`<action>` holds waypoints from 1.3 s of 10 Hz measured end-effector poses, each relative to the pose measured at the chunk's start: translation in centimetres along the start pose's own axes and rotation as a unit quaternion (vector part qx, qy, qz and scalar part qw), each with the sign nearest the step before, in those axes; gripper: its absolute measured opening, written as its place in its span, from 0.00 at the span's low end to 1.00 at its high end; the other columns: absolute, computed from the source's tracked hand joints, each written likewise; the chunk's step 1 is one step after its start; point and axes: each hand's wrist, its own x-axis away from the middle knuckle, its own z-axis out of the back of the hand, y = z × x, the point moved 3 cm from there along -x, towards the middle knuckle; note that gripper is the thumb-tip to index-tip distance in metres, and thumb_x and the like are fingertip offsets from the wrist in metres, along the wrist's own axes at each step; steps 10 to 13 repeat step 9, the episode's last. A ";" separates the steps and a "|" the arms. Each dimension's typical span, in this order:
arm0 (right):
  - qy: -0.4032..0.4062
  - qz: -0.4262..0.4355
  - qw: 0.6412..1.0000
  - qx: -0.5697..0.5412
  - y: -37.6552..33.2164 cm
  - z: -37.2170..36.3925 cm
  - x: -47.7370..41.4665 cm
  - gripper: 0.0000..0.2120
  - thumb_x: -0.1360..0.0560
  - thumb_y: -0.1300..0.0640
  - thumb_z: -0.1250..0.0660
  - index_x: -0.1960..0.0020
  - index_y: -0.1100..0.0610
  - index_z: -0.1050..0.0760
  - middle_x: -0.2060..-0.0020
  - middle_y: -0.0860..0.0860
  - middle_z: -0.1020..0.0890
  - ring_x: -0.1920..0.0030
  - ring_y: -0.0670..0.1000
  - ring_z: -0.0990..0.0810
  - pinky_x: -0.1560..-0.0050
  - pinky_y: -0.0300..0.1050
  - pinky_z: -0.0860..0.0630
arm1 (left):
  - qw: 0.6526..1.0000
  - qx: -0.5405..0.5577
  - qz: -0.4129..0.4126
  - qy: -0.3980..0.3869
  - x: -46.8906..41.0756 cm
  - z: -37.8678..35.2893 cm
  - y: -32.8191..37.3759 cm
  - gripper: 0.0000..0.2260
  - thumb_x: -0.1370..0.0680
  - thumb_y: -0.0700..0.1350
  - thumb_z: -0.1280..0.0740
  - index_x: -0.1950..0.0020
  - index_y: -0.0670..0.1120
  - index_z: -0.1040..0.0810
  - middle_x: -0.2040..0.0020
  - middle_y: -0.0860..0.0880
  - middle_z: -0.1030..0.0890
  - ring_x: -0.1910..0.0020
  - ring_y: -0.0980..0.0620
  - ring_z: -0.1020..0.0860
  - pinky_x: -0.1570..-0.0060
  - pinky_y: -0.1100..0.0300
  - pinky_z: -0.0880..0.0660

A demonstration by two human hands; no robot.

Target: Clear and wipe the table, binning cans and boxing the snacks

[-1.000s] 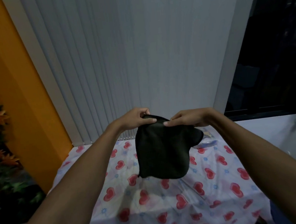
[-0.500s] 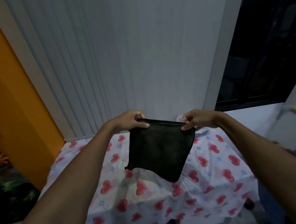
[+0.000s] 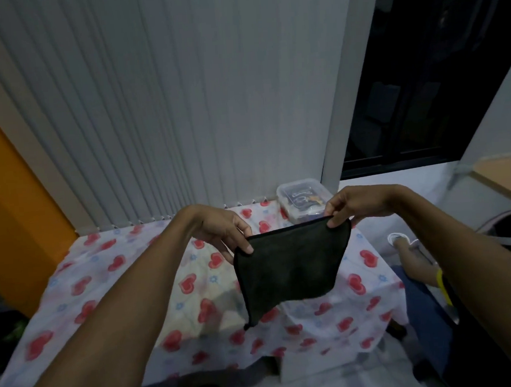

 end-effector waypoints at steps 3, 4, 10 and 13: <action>0.027 -0.021 0.999 0.034 6.8 1.9 -8.2 0.08 0.25 0.59 0.27 0.48 0.61 0.17 0.52 0.52 0.16 0.50 0.51 0.20 0.46 0.48 0.20 | 0.989 -0.029 0.056 0.137 -10.6 1.3 -1.1 0.07 0.25 0.42 0.23 0.50 0.45 0.18 0.44 0.45 0.15 0.45 0.48 0.17 0.49 0.54 0.17; 0.091 0.003 0.988 0.124 8.7 0.4 -12.8 0.04 0.25 0.59 0.28 0.58 0.58 0.18 0.58 0.51 0.18 0.58 0.48 0.23 0.55 0.41 0.29 | 0.952 -0.138 0.073 0.264 -15.8 1.8 -3.5 0.06 0.25 0.46 0.24 0.55 0.47 0.19 0.51 0.46 0.17 0.54 0.50 0.20 0.54 0.55 0.20; 0.280 -0.017 0.945 0.166 14.6 -4.5 -22.6 0.16 0.22 0.58 0.32 0.35 0.50 0.25 0.43 0.52 0.17 0.48 0.51 0.17 0.51 0.44 0.19 | 0.848 -0.076 0.099 0.515 -23.8 -1.1 -9.4 0.26 0.18 0.54 0.35 0.21 0.50 0.36 0.30 0.44 0.23 0.34 0.41 0.23 0.38 0.48 0.24; 0.280 -0.017 0.945 0.166 14.6 -4.5 -22.6 0.16 0.22 0.58 0.32 0.35 0.50 0.25 0.43 0.52 0.17 0.48 0.51 0.17 0.51 0.44 0.19 | 0.848 -0.076 0.099 0.515 -23.8 -1.1 -9.4 0.26 0.18 0.54 0.35 0.21 0.50 0.36 0.30 0.44 0.23 0.34 0.41 0.23 0.38 0.48 0.24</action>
